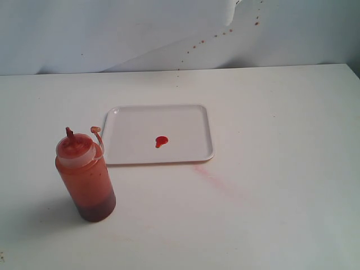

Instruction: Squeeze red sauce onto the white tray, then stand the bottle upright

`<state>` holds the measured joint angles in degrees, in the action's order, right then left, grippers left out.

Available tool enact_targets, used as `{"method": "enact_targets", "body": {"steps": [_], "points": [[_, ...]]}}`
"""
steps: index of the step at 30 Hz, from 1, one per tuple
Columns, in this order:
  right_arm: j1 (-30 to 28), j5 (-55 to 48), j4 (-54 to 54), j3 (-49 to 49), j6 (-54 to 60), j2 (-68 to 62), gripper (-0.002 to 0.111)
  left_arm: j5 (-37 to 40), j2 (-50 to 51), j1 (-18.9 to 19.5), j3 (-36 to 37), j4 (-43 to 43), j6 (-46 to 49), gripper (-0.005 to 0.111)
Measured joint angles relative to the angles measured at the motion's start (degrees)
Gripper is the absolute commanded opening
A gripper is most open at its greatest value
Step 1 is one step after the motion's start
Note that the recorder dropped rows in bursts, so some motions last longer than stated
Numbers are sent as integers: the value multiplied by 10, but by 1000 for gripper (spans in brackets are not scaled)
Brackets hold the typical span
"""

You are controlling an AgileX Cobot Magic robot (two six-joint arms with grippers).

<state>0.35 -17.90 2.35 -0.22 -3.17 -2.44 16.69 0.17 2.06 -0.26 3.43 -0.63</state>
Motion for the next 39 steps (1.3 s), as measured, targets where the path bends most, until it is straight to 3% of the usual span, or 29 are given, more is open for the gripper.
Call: {"method": "enact_targets", "body": {"steps": [39], "points": [[0, 0, -2, 0, -1, 21, 0, 0, 0, 0, 0, 0, 0, 0]]}}
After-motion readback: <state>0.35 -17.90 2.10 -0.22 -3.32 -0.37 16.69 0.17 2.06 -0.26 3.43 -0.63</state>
